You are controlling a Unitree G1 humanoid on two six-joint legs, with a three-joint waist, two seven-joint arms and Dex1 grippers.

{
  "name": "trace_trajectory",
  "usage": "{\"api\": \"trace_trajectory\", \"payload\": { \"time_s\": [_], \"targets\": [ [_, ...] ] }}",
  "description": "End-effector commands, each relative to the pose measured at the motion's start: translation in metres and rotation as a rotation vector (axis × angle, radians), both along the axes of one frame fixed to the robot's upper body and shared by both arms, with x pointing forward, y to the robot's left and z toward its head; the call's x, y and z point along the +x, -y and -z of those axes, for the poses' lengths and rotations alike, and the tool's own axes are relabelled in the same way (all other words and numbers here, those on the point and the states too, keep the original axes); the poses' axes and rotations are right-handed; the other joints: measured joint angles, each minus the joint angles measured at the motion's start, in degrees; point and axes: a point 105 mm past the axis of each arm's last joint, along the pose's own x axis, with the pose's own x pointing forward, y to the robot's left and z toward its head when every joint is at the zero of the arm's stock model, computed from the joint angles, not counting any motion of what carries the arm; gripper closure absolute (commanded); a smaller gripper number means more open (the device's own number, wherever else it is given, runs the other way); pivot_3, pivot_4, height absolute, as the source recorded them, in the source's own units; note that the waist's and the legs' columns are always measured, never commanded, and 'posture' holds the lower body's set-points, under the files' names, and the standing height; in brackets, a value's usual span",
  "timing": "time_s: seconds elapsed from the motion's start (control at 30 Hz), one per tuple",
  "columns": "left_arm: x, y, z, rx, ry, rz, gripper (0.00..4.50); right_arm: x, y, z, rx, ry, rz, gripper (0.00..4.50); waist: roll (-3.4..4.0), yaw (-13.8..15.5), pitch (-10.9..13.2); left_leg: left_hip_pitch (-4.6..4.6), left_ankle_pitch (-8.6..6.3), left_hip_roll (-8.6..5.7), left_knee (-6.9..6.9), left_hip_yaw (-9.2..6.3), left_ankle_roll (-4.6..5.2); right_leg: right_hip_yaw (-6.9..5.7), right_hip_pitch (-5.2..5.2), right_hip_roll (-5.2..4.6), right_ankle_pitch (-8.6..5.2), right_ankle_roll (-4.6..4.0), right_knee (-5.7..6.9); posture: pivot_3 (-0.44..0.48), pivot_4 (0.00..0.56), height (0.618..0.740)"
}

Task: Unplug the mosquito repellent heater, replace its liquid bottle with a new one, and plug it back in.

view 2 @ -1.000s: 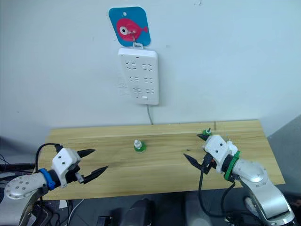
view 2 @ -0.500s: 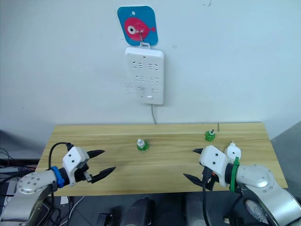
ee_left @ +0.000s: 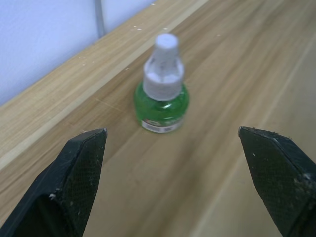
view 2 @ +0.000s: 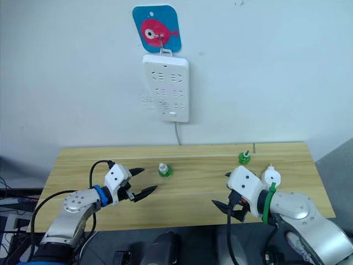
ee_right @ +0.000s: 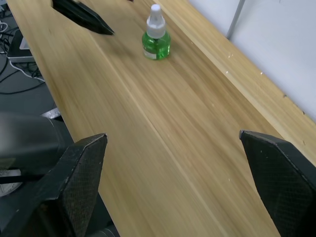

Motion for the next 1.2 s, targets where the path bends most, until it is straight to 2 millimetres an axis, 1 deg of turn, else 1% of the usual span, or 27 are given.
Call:
{"api": "trace_trajectory", "payload": {
  "time_s": [0.03, 0.1, 0.2, 0.33, 0.5, 0.63, 0.83, 0.93, 1.0, 1.03, 1.13, 1.2],
  "targets": [
    [0.008, 0.001, 0.009, 0.013, 0.015, -0.014, 0.00, -0.005, -0.011, -0.011, 0.021, 0.019, -0.029, 0.03, -0.01, -0.2, 0.0, 0.00, 0.00, 0.00, 0.00, 0.00, 0.00, 0.01, 0.00, 0.00, 0.00, 0.00, 0.00, -0.113, 0.292, 0.740],
    [0.012, 0.004, 0.015, 0.011, 0.011, -0.017, 0.00, -0.006, -0.012, -0.012, 0.024, 0.012, -0.030, 0.03, -0.05, -0.3, 0.0, 0.00, 0.00, -0.01, 0.00, 0.00, 0.01, 0.00, 0.01, 0.00, 0.00, 0.00, -0.01, -0.109, 0.292, 0.740],
    [0.017, 0.018, 0.026, 0.009, -0.004, 0.015, 0.00, -0.008, -0.014, -0.013, 0.026, 0.001, -0.031, 0.03, -0.08, -0.3, 0.1, -0.02, -0.01, -0.02, 0.00, -0.02, 0.01, -0.03, 0.00, -0.01, 0.00, 0.00, -0.02, -0.112, 0.294, 0.740],
    [0.025, 0.027, 0.033, 0.001, -0.007, 0.023, 0.00, -0.011, -0.015, -0.015, 0.025, -0.011, -0.036, 0.03, -0.19, -0.4, 0.1, -0.05, -0.01, -0.03, 0.02, -0.05, 0.01, -0.07, 0.00, -0.02, 0.00, 0.00, -0.04, -0.122, 0.295, 0.740],
    [0.037, 0.027, 0.035, -0.003, 0.008, -0.012, 0.00, -0.023, -0.020, -0.014, 0.026, -0.060, -0.093, 0.03, -0.25, -1.0, 0.2, -0.05, -0.01, -0.02, 0.01, -0.09, 0.02, -0.13, 0.00, -0.02, 0.00, 0.00, -0.01, -0.134, 0.298, 0.740],
    [0.042, 0.024, 0.037, -0.014, 0.007, -0.052, 0.00, -0.025, -0.020, -0.015, 0.023, -0.068, -0.096, 0.03, -0.31, -1.1, 0.2, -0.05, -0.01, -0.02, 0.01, -0.07, 0.02, -0.11, 0.00, -0.02, 0.00, 0.01, -0.02, -0.137, 0.301, 0.740],
    [0.044, 0.030, 0.040, -0.025, 0.000, -0.048, 0.00, -0.025, -0.019, -0.015, 0.016, -0.076, -0.101, 0.03, -0.33, -1.2, 0.3, -0.04, -0.01, -0.02, 0.01, -0.09, 0.01, -0.14, 0.01, -0.02, 0.00, 0.02, -0.02, -0.137, 0.303, 0.740],
    [0.046, 0.030, 0.041, -0.027, -0.001, -0.054, 0.58, -0.025, -0.019, -0.015, 0.015, -0.077, -0.101, 0.00, -0.34, -1.1, 0.3, -0.04, -0.01, -0.03, 0.02, -0.10, 0.01, -0.15, 0.02, -0.02, 0.00, 0.02, -0.02, -0.137, 0.303, 0.740],
    [0.046, 0.029, 0.041, -0.028, -0.002, -0.059, 1.12, -0.025, -0.019, -0.015, 0.015, -0.078, -0.101, 0.00, -0.34, -1.1, 0.3, -0.04, 0.00, -0.03, 0.01, -0.10, 0.01, -0.16, 0.02, -0.02, 0.00, 0.02, -0.02, -0.141, 0.302, 0.740],
    [0.046, 0.029, 0.041, -0.028, -0.004, -0.060, 1.46, -0.026, -0.019, -0.015, 0.014, -0.079, -0.101, 0.00, -0.34, -1.1, 0.3, -0.04, 0.00, -0.02, 0.01, -0.10, 0.01, -0.16, 0.02, -0.02, 0.00, 0.02, -0.03, -0.141, 0.302, 0.740],
    [0.045, 0.028, 0.041, -0.024, -0.003, -0.049, 2.22, -0.025, -0.017, -0.015, 0.005, -0.074, -0.096, 0.00, -0.34, -1.2, 0.3, -0.04, 0.00, -0.02, 0.01, -0.09, 0.01, -0.15, 0.02, -0.02, 0.00, 0.02, -0.04, -0.146, 0.300, 0.740],
    [0.044, 0.026, 0.035, -0.021, 0.013, -0.024, 2.23, -0.023, -0.016, -0.016, 0.007, -0.066, -0.088, 0.00, -0.34, -1.2, 0.3, -0.04, 0.00, -0.02, 0.00, -0.10, 0.01, -0.15, 0.02, -0.02, 0.00, 0.03, -0.05, -0.148, 0.298, 0.740]
  ]
}}
